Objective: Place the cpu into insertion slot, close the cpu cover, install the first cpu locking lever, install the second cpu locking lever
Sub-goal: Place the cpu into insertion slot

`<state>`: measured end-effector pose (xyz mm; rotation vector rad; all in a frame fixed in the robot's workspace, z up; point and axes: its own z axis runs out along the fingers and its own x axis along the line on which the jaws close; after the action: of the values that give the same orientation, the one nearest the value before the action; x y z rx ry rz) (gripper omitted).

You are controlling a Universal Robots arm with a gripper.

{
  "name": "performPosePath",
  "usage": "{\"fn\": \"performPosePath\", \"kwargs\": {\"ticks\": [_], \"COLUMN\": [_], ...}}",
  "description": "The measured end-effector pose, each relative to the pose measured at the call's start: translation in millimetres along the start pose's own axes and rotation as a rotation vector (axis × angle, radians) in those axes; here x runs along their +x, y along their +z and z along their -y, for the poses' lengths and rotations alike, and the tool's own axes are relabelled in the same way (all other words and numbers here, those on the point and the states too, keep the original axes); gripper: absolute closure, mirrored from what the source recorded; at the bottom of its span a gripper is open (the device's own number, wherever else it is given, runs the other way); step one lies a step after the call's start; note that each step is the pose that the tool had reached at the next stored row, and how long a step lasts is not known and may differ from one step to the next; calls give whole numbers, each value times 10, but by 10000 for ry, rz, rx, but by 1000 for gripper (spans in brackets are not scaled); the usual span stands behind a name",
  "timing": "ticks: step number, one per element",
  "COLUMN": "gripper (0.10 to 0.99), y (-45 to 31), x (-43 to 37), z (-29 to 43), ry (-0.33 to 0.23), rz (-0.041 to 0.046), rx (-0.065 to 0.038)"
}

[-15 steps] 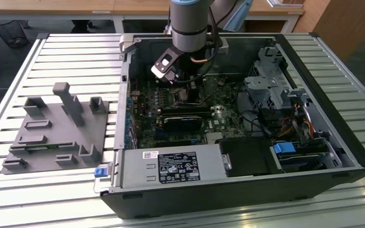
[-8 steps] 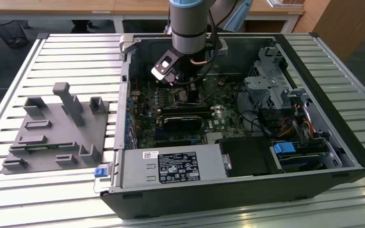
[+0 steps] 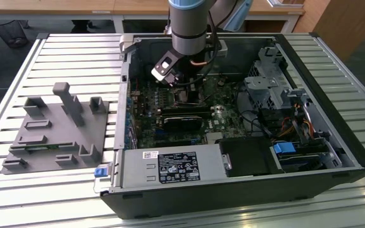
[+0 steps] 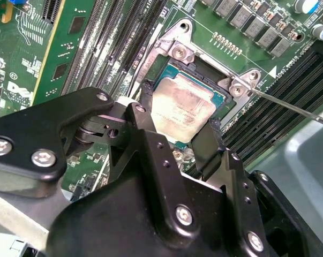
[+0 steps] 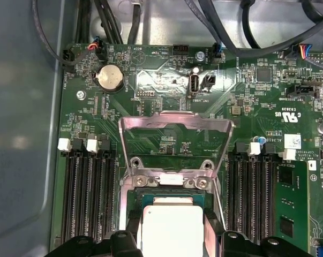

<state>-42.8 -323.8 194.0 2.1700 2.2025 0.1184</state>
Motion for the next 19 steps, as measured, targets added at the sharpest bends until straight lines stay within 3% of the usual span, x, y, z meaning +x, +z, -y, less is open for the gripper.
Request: {"fn": "performPosePath", "kwargs": {"ticks": [13, 15, 16, 19], "gripper": [545, 537, 475, 475], "y": [18, 21, 20, 18], "x": [2, 3, 3, 2], "z": [1, 1, 1, 1], "ry": [6, 6, 6, 6], "rz": [-1, -7, -4, 0], "rx": [-2, -5, -3, 0]}}
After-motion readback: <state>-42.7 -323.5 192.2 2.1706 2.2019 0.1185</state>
